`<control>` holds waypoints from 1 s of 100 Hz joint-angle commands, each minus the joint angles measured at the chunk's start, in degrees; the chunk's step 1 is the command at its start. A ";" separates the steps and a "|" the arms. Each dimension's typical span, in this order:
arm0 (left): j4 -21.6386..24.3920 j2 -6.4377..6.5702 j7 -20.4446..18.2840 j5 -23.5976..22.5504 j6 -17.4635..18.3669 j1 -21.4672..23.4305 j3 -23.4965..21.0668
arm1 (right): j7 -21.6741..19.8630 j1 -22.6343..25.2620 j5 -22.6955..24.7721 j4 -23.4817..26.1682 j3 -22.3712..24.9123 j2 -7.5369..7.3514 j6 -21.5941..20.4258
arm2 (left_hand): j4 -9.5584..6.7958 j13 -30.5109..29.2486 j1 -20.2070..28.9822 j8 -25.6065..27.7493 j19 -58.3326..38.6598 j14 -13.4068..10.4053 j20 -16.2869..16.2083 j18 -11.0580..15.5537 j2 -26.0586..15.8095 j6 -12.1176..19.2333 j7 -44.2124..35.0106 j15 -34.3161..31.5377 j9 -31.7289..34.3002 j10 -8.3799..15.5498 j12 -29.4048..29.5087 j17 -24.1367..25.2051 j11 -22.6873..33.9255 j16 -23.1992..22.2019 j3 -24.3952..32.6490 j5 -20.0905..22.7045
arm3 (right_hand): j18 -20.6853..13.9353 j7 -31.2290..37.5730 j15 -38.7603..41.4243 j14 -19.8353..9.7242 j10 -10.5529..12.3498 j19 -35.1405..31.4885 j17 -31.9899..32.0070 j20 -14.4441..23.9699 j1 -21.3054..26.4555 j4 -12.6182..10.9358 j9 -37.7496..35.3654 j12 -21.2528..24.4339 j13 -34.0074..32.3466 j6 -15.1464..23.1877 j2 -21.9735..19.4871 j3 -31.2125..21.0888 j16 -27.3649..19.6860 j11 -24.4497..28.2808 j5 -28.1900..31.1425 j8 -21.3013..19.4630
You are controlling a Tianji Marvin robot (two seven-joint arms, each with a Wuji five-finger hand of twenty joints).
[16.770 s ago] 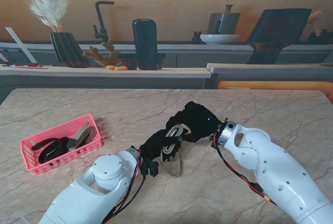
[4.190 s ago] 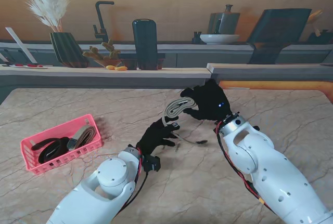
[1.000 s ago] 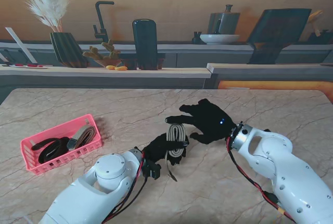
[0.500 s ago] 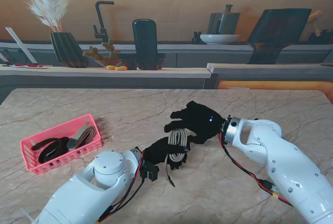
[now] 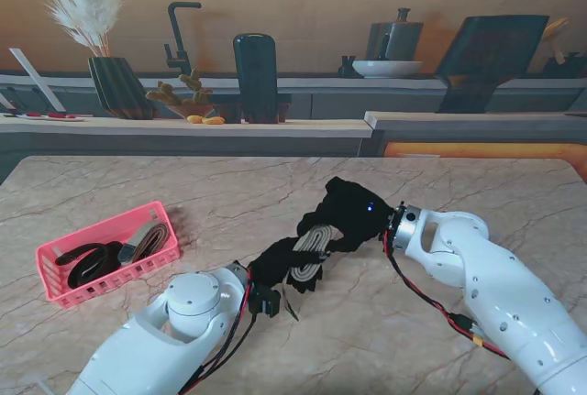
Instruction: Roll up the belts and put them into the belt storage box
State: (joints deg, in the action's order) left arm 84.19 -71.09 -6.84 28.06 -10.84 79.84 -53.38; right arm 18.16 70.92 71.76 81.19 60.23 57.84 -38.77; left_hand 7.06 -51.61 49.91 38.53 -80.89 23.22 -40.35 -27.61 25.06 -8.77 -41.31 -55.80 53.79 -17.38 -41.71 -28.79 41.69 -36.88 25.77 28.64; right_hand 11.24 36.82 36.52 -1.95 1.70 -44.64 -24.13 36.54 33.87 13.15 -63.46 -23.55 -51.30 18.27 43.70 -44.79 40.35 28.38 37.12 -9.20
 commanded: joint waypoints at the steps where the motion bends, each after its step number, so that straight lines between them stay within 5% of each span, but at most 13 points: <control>1: 0.74 -0.82 1.71 -0.71 1.53 0.54 -0.95 | -0.16 2.68 0.01 1.42 0.95 0.17 1.82 | -5.00 2.83 -3.15 -3.25 2.15 0.83 -0.90 0.05 -12.02 1.15 6.76 2.71 -1.88 3.41 1.28 2.58 -2.77 -0.01 -4.79 -0.68 | 2.07 24.59 2.23 -0.96 2.55 -1.70 0.06 -0.10 0.19 -0.45 -4.42 -1.32 -0.92 4.53 -6.68 -6.58 1.17 4.30 13.85 -2.09; 18: 1.10 -1.35 6.01 -2.79 4.55 1.53 -1.50 | -0.16 5.15 -0.62 2.89 3.09 0.67 8.22 | -5.75 11.99 -3.67 -9.76 11.99 -0.65 3.50 3.34 -12.54 2.56 14.98 12.80 -9.94 3.67 8.09 11.07 -13.96 0.91 -17.69 -4.59 | 2.75 24.71 3.35 -0.13 1.66 -2.13 0.16 -0.37 1.22 -0.20 -3.57 -1.31 -0.22 3.38 -7.37 -6.35 1.42 5.51 13.88 -2.43; 32: 1.06 -1.82 9.27 -4.36 7.34 2.13 -1.49 | 2.06 5.78 -1.47 2.41 3.02 1.28 13.79 | -5.80 18.81 -4.75 -11.51 20.72 -3.67 8.25 4.87 -11.85 3.67 18.17 23.49 -15.17 4.68 12.70 17.20 -20.68 3.98 -22.84 -6.25 | 3.42 24.68 4.07 0.41 1.05 -2.42 0.42 -0.52 1.84 -0.25 -2.89 -1.43 0.03 2.68 -7.92 -5.99 1.53 6.36 13.64 -2.87; 70: -0.19 -3.73 15.83 -3.44 11.68 2.57 -0.27 | 9.90 6.61 -6.96 1.13 0.85 4.08 27.23 | -6.03 25.88 -5.62 -12.99 29.47 -8.20 13.52 8.66 -10.59 5.28 20.09 33.80 -24.13 6.08 18.79 20.53 -26.79 8.51 -23.89 -11.59 | 4.61 24.40 7.25 2.08 -0.99 -4.48 1.71 -1.25 3.66 -0.93 -0.98 -0.94 1.16 0.24 -8.91 -4.87 1.80 9.70 13.15 -4.00; 100: -1.06 -4.83 19.80 -3.73 12.14 2.56 -0.17 | 14.60 6.45 -9.83 0.31 -0.41 5.68 32.40 | -6.01 28.39 -6.34 -13.52 32.31 -10.19 15.25 11.53 -10.16 5.34 18.62 35.92 -27.79 6.52 20.00 21.34 -26.51 10.28 -22.89 -14.99 | 4.47 24.34 8.06 1.90 -0.74 -5.49 2.08 -1.79 3.88 -1.07 0.15 -0.39 1.75 0.45 -10.06 -4.07 1.53 10.61 12.29 -4.49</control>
State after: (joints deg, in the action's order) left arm 83.42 -75.24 11.91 24.39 1.25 81.88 -53.74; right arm 31.92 77.34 62.70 81.16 60.12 62.65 -7.20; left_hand 2.85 -24.27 45.68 25.69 -49.27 15.60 -25.96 -18.58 13.73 -4.20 -20.78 -21.17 27.57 -12.90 -22.43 -7.64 15.62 -27.63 2.81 14.54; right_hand 14.23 36.82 43.24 0.35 0.44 -48.47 -23.37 35.39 32.46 14.60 -63.74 -24.07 -51.20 14.48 43.68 -44.02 41.23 37.51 40.74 -8.38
